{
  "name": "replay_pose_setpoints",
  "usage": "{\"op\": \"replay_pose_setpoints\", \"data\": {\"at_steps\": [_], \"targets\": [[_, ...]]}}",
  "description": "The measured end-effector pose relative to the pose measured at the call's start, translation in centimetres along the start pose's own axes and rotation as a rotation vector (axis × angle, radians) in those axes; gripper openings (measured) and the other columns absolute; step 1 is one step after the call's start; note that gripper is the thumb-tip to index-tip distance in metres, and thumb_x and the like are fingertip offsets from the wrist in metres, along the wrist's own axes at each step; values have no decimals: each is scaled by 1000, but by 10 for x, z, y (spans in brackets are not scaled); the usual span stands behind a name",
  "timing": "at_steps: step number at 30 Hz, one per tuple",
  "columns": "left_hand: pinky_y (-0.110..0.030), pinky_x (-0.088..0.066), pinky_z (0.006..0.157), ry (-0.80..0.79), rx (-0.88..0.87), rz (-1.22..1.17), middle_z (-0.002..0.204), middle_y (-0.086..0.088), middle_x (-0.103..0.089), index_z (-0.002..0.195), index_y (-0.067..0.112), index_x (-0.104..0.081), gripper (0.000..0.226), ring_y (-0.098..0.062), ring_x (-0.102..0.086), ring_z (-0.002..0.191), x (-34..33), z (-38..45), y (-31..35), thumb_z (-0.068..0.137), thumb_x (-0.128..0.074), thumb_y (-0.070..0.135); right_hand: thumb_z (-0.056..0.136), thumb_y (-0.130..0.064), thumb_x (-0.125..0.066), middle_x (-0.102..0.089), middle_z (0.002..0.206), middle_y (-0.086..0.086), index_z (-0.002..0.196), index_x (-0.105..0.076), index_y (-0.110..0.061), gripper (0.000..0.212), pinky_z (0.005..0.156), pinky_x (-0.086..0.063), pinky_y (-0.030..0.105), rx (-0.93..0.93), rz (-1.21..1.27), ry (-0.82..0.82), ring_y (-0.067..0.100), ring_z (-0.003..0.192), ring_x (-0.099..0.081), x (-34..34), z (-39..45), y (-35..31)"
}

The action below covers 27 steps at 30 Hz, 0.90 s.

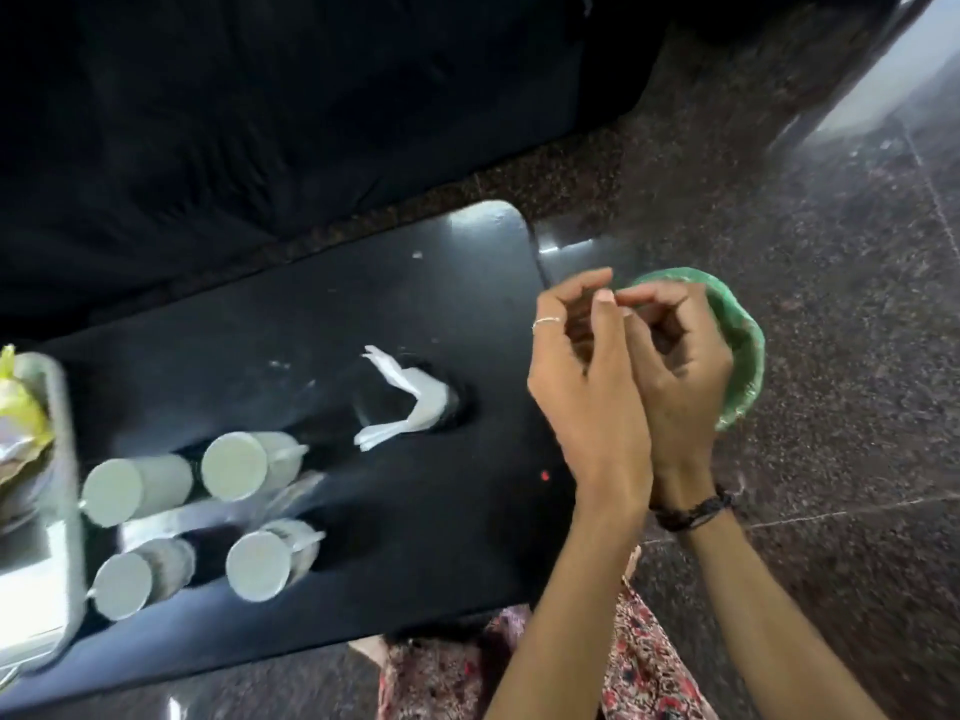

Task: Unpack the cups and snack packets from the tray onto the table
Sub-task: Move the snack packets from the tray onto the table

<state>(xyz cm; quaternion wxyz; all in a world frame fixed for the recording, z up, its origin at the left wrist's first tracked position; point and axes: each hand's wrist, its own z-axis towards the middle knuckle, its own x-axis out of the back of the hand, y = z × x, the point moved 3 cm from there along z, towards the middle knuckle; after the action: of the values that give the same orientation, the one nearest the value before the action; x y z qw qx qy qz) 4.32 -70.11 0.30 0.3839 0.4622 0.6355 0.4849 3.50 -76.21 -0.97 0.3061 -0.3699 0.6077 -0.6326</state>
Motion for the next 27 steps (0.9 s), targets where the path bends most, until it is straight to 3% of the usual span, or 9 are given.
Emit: {"op": "replay_pose_setpoints", "data": {"at_steps": [5,9,14,16,19,22,23,25,27], "targets": [[-17,-49,69,115,-119,-37,80,15,-63,92,24,-62,16,-1,-60,72,142,16,56,91,-52,11,87,-14,-58,-63,77,-23,89,-57,-24,11,65,-44,9,69,13,-151,-6,70,-59,-114,-82,-51],[-18,-50,71,110,-96,43,82,14,-65,95,24,-61,16,-2,-62,76,274,41,75,91,-54,10,88,-17,-60,-63,72,-17,102,-55,-36,24,65,-46,11,24,57,-205,2,68,-61,-215,-159,-67],[-15,-51,67,183,-72,39,81,10,-68,96,22,-61,18,-4,-65,78,427,71,82,91,-55,7,87,-23,-58,-61,69,-9,107,-52,-40,27,68,-53,23,-77,105,-318,9,68,-60,-333,-244,-68],[-21,-52,70,239,-34,40,84,7,-67,96,22,-61,16,-9,-65,81,474,82,75,91,-55,8,87,-23,-59,-61,69,-9,109,-51,-36,26,67,-52,21,-103,90,-377,7,68,-61,-376,-268,-63],[-22,-52,71,316,50,27,90,0,-66,95,20,-59,12,-11,-65,84,535,100,56,92,-55,9,88,-18,-61,-61,71,-5,110,-51,-30,27,68,-55,31,-159,31,-487,10,70,-63,-436,-297,-45],[-22,-52,73,346,85,85,93,2,-64,98,16,-58,8,-9,-63,85,586,120,34,93,-55,11,85,-16,-63,-61,69,-9,108,-52,-26,27,63,-52,18,-248,-15,-565,-2,63,-59,-484,-317,-15],[-19,-51,71,354,87,116,91,5,-64,98,18,-58,9,-6,-62,83,602,126,26,93,-55,12,85,-17,-63,-61,71,-10,106,-52,-25,26,63,-53,19,-292,-41,-588,-2,64,-59,-499,-323,-4],[-18,-50,70,376,104,223,91,7,-62,96,21,-57,9,-8,-60,84,632,138,11,92,-54,13,84,-19,-63,-62,76,-10,107,-52,-22,25,70,-56,34,-395,-97,-613,8,71,-63,-523,-334,18],[-33,-52,81,399,120,342,99,0,-62,100,18,-56,9,-19,-58,94,660,151,-4,92,-55,15,84,-23,-64,-64,85,-2,113,-53,-14,32,70,-55,29,-442,-160,-624,19,79,-64,-543,-339,36]]}}
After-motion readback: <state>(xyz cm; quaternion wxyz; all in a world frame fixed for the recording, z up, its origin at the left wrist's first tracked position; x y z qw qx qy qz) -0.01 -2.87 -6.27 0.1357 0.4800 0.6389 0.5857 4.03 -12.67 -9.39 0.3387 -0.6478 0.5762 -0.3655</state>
